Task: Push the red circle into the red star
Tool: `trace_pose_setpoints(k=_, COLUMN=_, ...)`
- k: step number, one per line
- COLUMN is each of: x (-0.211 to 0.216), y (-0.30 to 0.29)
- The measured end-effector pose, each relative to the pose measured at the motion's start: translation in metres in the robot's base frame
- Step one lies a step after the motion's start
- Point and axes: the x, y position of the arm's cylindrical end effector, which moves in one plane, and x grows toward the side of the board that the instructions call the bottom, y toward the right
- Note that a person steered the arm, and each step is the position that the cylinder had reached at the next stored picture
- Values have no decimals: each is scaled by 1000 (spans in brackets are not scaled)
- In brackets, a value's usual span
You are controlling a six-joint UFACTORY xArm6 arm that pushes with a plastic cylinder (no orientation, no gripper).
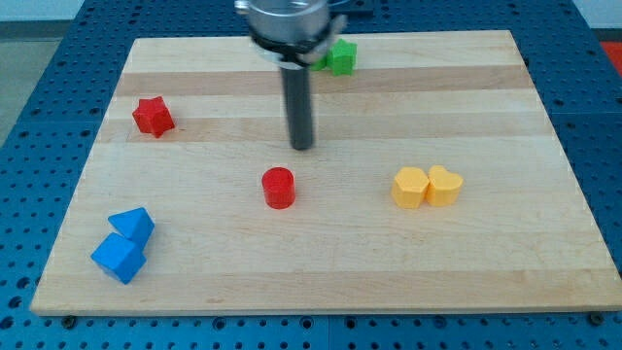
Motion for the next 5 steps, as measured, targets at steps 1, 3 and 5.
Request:
trace_pose_setpoints(k=1, x=100, y=9)
trace_pose_setpoints(k=3, x=136, y=-27)
trace_pose_setpoints(k=5, x=41, y=-85)
